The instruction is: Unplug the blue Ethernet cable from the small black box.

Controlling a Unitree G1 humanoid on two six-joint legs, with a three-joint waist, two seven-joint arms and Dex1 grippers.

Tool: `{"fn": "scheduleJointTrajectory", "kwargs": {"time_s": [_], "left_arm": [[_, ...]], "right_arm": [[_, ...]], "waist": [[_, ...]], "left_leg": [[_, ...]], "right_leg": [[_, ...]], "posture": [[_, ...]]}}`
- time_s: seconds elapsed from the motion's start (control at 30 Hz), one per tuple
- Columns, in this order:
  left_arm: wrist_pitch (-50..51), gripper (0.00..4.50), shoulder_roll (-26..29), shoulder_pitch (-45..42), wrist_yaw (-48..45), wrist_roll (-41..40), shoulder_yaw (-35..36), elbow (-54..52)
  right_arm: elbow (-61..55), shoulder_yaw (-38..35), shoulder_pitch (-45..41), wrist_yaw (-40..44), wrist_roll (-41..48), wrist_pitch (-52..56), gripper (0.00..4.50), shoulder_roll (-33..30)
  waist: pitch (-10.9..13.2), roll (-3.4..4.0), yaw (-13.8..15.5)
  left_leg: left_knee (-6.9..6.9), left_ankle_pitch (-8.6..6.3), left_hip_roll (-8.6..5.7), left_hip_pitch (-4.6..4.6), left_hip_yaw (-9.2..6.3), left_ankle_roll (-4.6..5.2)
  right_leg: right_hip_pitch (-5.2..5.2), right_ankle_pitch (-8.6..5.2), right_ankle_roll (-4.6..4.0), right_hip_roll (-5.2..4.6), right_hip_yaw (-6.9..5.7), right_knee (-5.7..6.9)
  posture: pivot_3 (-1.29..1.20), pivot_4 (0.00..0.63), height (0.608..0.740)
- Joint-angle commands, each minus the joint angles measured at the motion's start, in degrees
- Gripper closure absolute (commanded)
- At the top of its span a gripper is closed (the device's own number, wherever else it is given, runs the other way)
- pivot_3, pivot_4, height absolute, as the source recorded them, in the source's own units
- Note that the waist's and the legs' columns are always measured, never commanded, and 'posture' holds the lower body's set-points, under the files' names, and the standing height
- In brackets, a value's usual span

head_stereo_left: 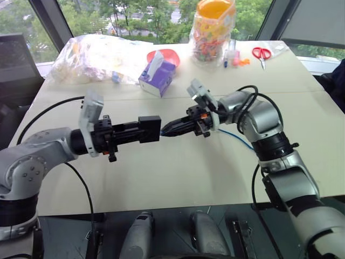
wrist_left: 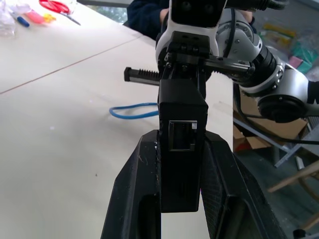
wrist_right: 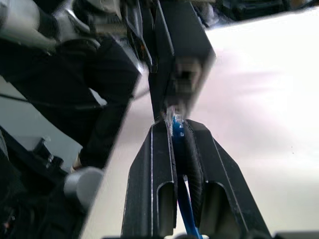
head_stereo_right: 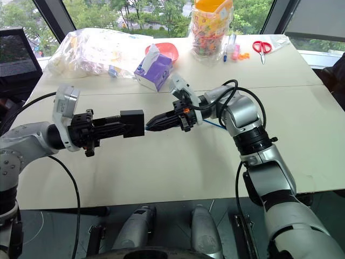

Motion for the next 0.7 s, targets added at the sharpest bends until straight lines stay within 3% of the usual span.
{"fn": "scheduleJointTrajectory", "kwargs": {"time_s": [0.03, 0.17, 0.33, 0.57, 0.7], "left_arm": [[-1.0, 4.04, 0.7, 0.0, -0.2, -1.9, 3.1, -1.5], [-1.4, 4.04, 0.9, 1.3, -0.7, -1.5, 3.4, -1.7], [-4.8, 4.04, 0.0, 2.3, -1.4, 3.0, 0.6, -1.7], [-20.3, 4.04, -8.9, 2.9, 0.6, 20.4, -9.1, 2.9], [-29.7, 4.04, -15.0, 1.5, 2.8, 28.9, -12.7, 8.8]], "right_arm": [[1.7, -0.7, 0.4, 1.1, -1.4, -2.1, 4.47, -1.5], [4.6, -1.8, 0.4, 0.6, -3.2, -4.4, 4.47, -2.8], [11.6, -4.2, -2.1, -5.7, -6.2, -10.7, 4.47, -0.1], [30.8, -6.7, -8.8, -15.8, -11.9, -22.9, 4.47, 4.4], [40.2, -7.8, -11.6, -21.8, -15.2, -28.9, 2.79, 5.3]], "waist": [[0.0, 0.02, -0.1], [0.0, 0.02, -0.4], [0.0, 0.02, -0.3], [0.0, 0.02, -0.1], [0.0, 0.02, -0.1]], "left_leg": [[0.00, 0.00, -0.01, -0.01, 0.01, 0.00], [-0.02, 0.00, 0.01, 0.00, 0.02, 0.00], [-0.02, 0.00, 0.01, 0.00, 0.03, 0.00], [0.01, 0.01, 0.00, 0.01, 0.07, -0.01], [-0.01, 0.01, -0.02, -0.01, 0.05, -0.01]], "right_leg": [[0.00, 0.00, 0.00, -0.02, 0.01, -0.01], [-0.04, 0.01, 0.01, -0.01, 0.01, 0.03], [-0.03, 0.01, 0.00, -0.01, 0.01, 0.03], [0.00, 0.04, -0.02, 0.00, 0.03, 0.03], [0.00, 0.11, 0.13, 0.00, 0.02, 0.01]], "posture": [[0.00, 0.150, 0.726], [0.00, 0.150, 0.726], [0.00, 0.150, 0.726], [0.00, 0.150, 0.726], [0.00, 0.150, 0.726]]}}
